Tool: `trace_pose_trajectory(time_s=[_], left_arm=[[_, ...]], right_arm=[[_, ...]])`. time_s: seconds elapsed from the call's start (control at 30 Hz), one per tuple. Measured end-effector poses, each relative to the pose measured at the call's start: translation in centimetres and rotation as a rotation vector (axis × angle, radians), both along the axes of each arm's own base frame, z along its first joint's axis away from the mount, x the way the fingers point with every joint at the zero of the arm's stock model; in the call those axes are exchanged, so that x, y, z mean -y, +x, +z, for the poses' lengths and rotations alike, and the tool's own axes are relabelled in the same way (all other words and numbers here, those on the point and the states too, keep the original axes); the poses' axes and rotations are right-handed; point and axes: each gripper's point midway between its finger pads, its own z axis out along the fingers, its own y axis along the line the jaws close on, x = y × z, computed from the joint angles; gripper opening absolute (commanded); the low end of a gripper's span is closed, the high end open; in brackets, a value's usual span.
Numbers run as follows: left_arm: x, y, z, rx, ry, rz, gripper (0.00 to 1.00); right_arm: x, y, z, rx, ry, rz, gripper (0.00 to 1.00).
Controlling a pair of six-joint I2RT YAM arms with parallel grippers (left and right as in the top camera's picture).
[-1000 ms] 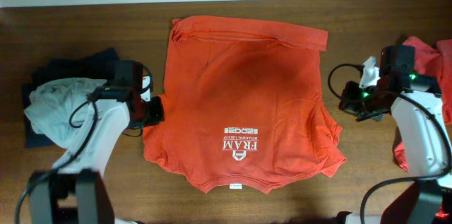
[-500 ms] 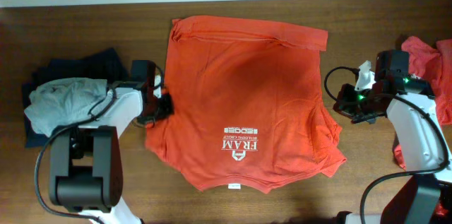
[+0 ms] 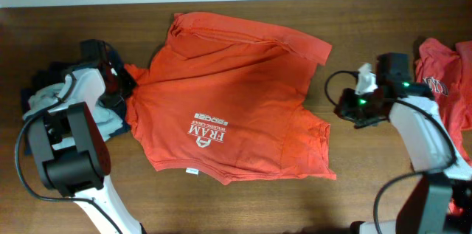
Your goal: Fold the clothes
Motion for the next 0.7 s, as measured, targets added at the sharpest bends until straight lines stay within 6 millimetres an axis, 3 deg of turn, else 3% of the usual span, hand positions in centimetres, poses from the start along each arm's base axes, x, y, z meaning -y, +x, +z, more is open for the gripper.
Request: trace_pose_trajectory(time_s=[0.03,0.13,0.33,0.53,0.63,0.7], left_arm=[[-0.2,0.0,0.1,-0.006,0.002,-0.001,0.31],[-0.2,0.0,0.4,-0.030,-0.005,-0.001,0.44],[0.6,-0.1,2.1,-0.063,0.005,-0.087,0.54],[2.8,2.5,6.4,-0.005,0.059,-0.267,0.57],[5.1,3.7,9.3,0.029,0.084,-0.366,0.58],[7.3,4.4,11.6,0.059,0.102,-0.447,0.59]], right_arm=[[-0.6,0.8,-0.4,0.025,0.004,0.019,0.14],[-2.6,4.4,-0.9,0.147,0.035,0.078,0.18],[-6.8,9.9,-2.6,0.320,0.093,0.146,0.18],[-7.4,12.8,-5.0,0.384,0.117,0.119,0.15],[-7.0,13.9,-6.1,0.405,0.107,0.081,0.15],[-6.1,14.1,-7.9,0.378,0.066,0.040,0.15]])
